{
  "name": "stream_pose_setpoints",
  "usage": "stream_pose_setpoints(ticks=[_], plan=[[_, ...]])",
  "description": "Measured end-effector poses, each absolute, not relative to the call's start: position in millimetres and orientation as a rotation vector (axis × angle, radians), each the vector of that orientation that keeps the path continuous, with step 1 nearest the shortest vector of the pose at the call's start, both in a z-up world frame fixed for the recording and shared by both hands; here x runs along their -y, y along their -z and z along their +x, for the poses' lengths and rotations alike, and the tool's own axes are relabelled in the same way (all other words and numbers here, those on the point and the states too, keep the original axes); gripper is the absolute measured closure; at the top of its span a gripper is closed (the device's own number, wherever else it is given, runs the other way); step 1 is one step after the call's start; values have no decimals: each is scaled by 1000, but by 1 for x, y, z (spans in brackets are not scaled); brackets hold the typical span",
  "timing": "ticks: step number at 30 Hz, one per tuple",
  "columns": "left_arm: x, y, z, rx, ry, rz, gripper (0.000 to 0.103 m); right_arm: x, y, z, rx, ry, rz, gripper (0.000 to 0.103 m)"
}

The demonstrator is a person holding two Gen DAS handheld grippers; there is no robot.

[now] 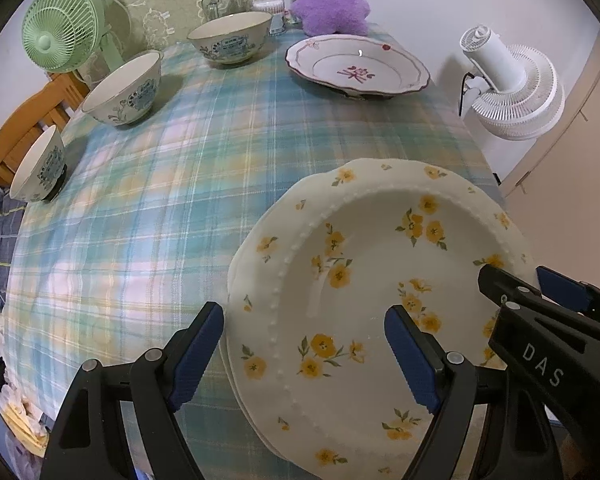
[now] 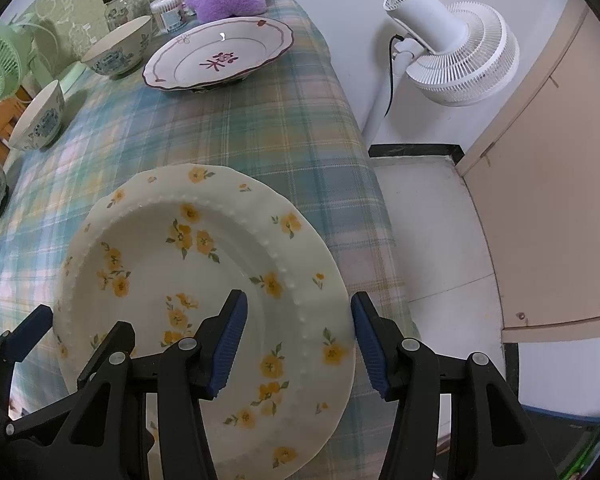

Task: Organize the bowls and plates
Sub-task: 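Lower the dotted-rim plate onto the first plate and open both tools, then move both tools to the red-rimmed white plate beside the purple plush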

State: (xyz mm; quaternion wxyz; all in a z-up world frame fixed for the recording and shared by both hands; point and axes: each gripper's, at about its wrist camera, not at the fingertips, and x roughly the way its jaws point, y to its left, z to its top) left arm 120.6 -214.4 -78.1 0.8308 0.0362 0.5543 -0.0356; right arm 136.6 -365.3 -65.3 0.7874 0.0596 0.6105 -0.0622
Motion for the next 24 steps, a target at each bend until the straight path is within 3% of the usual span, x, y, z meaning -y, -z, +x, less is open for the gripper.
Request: stream_pose_setpoints(ticks=[8, 24], plan=[[193, 52, 119, -1116, 114, 68, 16, 342, 30, 128, -1213, 117, 113, 28], [138, -14, 148, -958, 188, 57, 16, 288, -49, 140, -1014, 220, 163, 27]])
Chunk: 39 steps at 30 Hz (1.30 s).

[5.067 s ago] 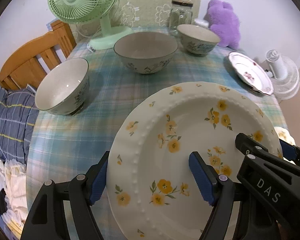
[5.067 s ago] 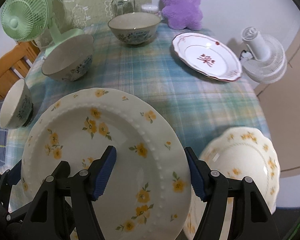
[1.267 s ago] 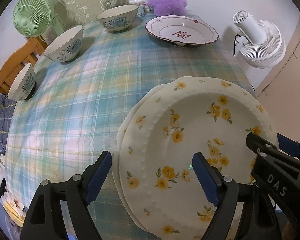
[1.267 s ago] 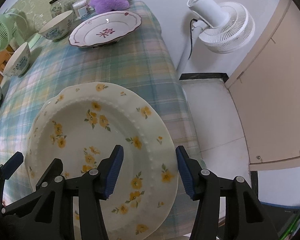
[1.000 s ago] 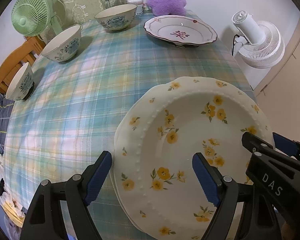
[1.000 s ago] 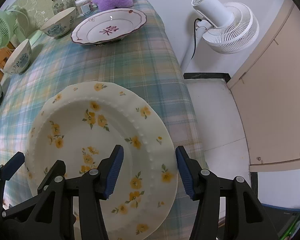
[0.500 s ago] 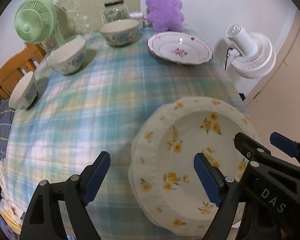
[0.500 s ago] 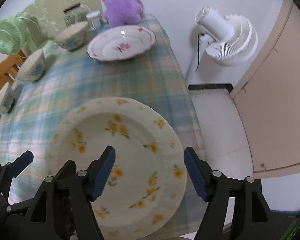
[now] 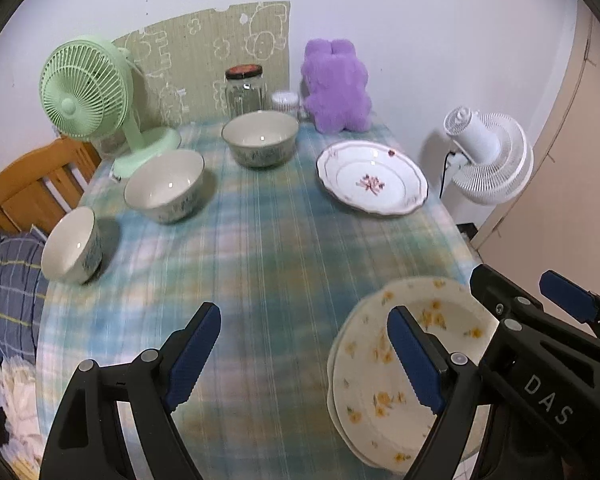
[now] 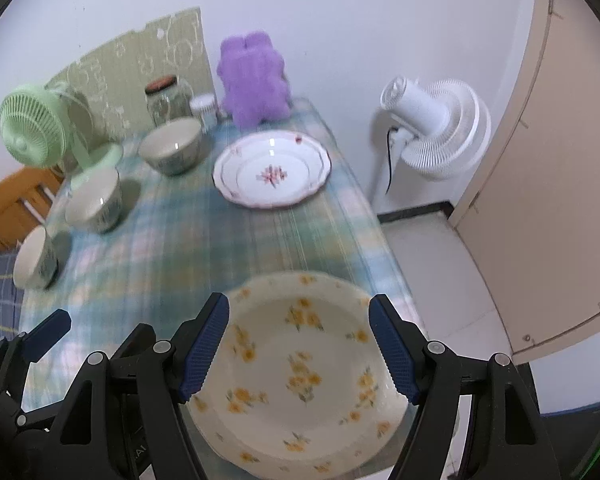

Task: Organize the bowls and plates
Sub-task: 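Move both tools to the red-rimmed white plate beside the purple plush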

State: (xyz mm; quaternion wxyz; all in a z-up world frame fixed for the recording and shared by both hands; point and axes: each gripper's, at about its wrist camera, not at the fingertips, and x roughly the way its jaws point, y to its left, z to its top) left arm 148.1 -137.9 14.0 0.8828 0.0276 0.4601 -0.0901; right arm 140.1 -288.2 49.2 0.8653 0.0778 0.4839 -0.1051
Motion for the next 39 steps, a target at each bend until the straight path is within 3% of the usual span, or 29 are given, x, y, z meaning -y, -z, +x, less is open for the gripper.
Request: stream_pose_setpoints(ticks=[17, 39], plan=[[189, -16, 248, -943, 131, 14, 16, 333, -53, 245, -980, 193, 146, 27], [250, 80, 376, -1062, 8, 20, 19, 395, 60, 389, -1065, 117, 146, 28]])
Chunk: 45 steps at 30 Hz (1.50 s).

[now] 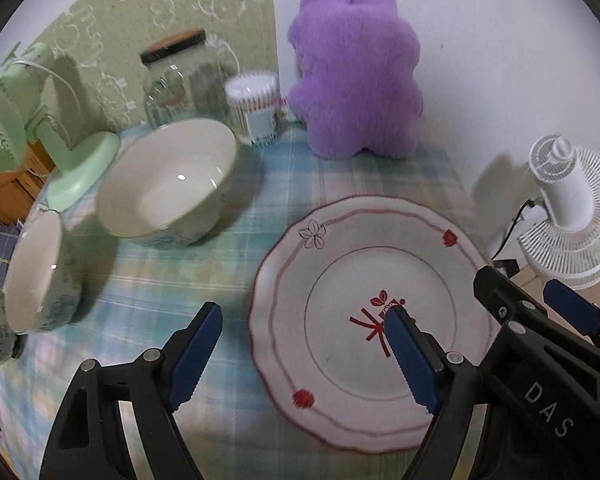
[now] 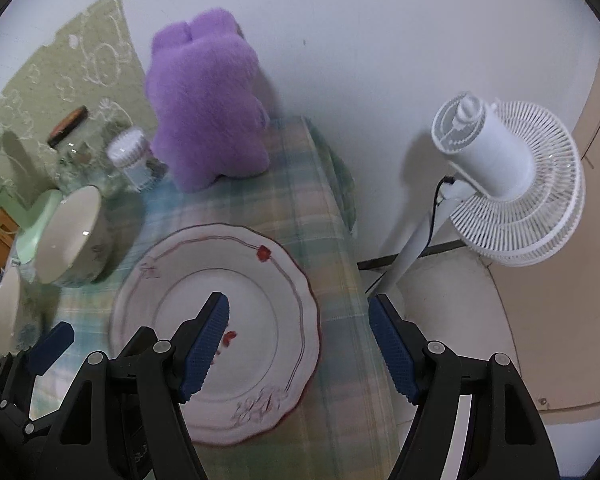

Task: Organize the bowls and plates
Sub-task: 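Move both tools to the red-rimmed white plate beside the purple plush, then grasp the rim of the red-rimmed white plate with both tools and lift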

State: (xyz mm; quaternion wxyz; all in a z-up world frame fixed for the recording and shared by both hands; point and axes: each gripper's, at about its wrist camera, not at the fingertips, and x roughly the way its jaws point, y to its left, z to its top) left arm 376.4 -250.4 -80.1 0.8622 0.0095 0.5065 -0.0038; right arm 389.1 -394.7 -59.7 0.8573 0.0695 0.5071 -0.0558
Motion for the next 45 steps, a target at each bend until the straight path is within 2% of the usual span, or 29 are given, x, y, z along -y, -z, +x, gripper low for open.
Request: stream_pose_setpoints(ticks=[11, 16, 21, 45], plan=[[254, 112, 392, -1122, -11, 26, 24, 391, 97, 408, -1131, 66, 159, 33], [255, 116, 393, -1130, -8, 25, 28, 387, 106, 412, -1153, 46, 175, 44], [250, 115, 391, -1125, -8, 11, 31, 383, 104, 412, -1150, 62, 154, 45], [177, 110, 310, -1198, -72, -8, 31, 309, 99, 343, -1242, -50, 107, 46]])
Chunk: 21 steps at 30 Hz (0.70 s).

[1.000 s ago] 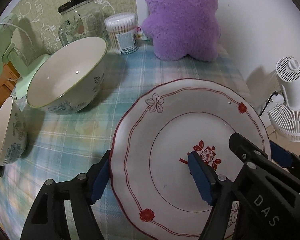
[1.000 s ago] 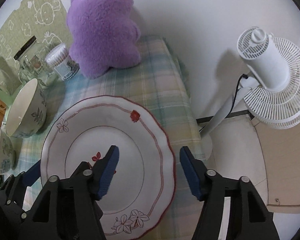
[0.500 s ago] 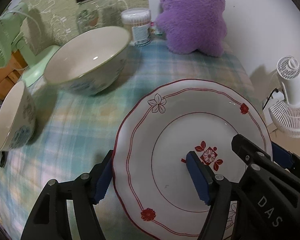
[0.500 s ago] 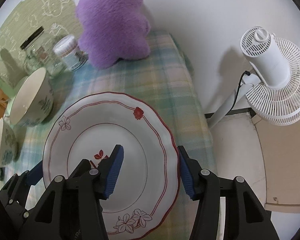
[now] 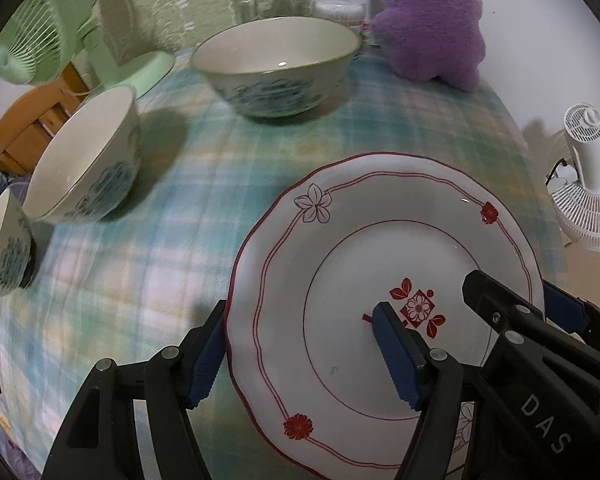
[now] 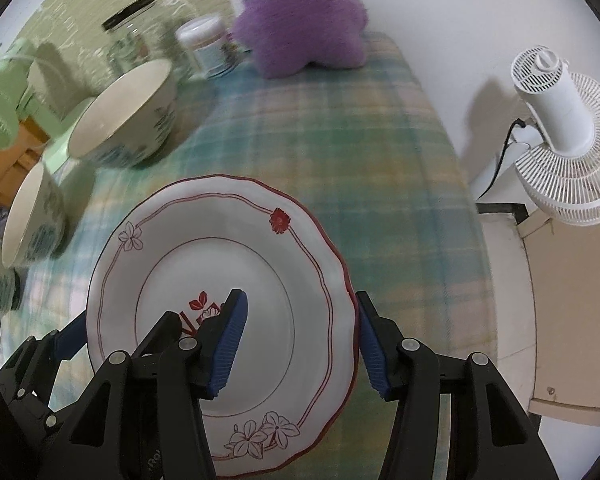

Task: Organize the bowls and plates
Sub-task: 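Grasp the rim of the red-rimmed white plate with both tools and lift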

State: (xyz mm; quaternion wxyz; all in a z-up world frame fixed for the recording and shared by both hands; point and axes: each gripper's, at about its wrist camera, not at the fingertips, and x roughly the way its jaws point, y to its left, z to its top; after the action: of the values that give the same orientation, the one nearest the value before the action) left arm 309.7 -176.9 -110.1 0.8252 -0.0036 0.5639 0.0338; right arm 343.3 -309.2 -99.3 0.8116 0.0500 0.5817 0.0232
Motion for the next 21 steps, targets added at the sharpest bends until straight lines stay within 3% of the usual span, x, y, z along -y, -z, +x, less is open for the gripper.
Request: stream_pose_setpoints(ticks=[9, 21], plan=[[172, 108, 302, -1165, -69, 20, 37, 296, 103, 336, -1255, -72, 68, 46], [168, 113, 313, -1163, -82, 6, 35, 294, 112, 351, -1239, -65, 53, 47]])
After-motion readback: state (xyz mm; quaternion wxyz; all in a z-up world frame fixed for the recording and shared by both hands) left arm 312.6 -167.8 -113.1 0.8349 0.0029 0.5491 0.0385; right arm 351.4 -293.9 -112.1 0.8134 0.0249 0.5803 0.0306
